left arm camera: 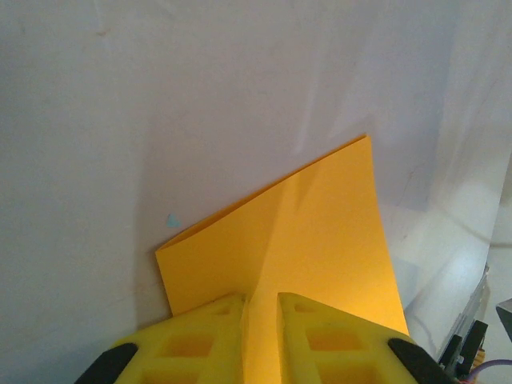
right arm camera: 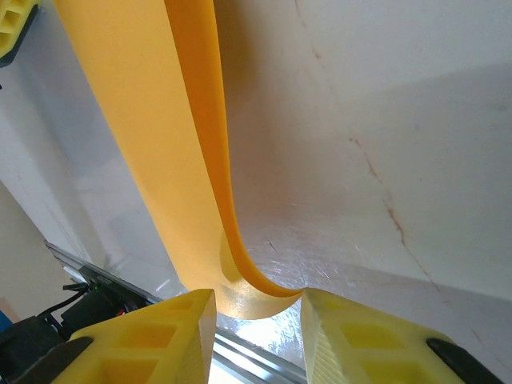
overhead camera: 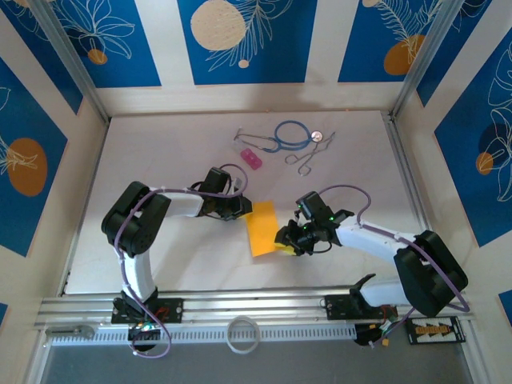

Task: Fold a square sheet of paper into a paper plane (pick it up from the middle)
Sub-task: Fold the triangle a second time at the center of the table.

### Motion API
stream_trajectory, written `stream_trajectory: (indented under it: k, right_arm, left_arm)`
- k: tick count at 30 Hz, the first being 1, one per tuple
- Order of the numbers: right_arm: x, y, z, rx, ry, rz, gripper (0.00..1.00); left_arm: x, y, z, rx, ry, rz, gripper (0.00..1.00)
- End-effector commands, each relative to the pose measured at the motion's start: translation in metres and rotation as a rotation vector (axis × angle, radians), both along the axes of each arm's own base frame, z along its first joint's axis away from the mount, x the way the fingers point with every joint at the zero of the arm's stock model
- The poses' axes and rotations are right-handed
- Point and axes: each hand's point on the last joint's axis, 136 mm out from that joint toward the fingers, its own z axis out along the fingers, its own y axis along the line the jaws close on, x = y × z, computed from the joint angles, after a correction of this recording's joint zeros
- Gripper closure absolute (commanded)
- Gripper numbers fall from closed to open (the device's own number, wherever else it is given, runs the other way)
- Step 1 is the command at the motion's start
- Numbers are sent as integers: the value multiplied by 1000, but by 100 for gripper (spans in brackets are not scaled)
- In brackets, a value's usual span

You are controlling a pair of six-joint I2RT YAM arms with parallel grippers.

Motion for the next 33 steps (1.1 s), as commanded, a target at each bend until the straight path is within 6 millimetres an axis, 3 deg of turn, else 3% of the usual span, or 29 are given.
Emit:
stream_trajectory:
  k: [1,11,20,33]
  right_arm:
    - [-2,2,4,-15,14,17,66]
    - [-8,-1,3,-41,27,30,69]
    - [6,13,9,5,-17,39,72]
    - [29,30,19,90,-143,120,58]
  left_arm:
    - [-13,7,-21,41,61,1,83]
    - [-13,7,-21,43,63,0,83]
    - [-13,6,-21,39,65,-3,83]
    - [-13,5,-23,31,75,-4,83]
